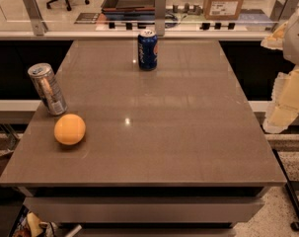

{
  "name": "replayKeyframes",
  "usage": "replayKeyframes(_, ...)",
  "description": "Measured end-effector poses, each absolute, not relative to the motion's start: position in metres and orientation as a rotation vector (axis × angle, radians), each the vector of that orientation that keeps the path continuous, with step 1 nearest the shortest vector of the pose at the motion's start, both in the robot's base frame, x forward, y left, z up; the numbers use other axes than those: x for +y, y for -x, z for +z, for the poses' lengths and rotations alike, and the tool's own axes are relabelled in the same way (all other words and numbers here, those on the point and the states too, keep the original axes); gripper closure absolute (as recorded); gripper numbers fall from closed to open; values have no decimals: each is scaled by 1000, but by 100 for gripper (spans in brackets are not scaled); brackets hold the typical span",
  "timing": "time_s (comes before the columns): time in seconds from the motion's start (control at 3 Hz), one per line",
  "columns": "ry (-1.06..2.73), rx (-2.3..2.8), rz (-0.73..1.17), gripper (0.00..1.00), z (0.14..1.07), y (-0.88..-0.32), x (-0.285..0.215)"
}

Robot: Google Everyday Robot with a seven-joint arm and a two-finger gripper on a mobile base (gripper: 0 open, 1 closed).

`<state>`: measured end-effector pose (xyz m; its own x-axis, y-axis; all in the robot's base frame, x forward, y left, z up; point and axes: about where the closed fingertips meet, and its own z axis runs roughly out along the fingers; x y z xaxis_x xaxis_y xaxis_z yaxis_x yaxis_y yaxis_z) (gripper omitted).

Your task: Move pepsi can near orange

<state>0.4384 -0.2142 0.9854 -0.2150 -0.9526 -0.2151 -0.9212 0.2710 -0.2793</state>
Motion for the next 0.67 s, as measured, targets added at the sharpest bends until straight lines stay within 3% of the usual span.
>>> replayKeyframes(0.67, 1669, 2173, -96, 0, 990, -449, -212)
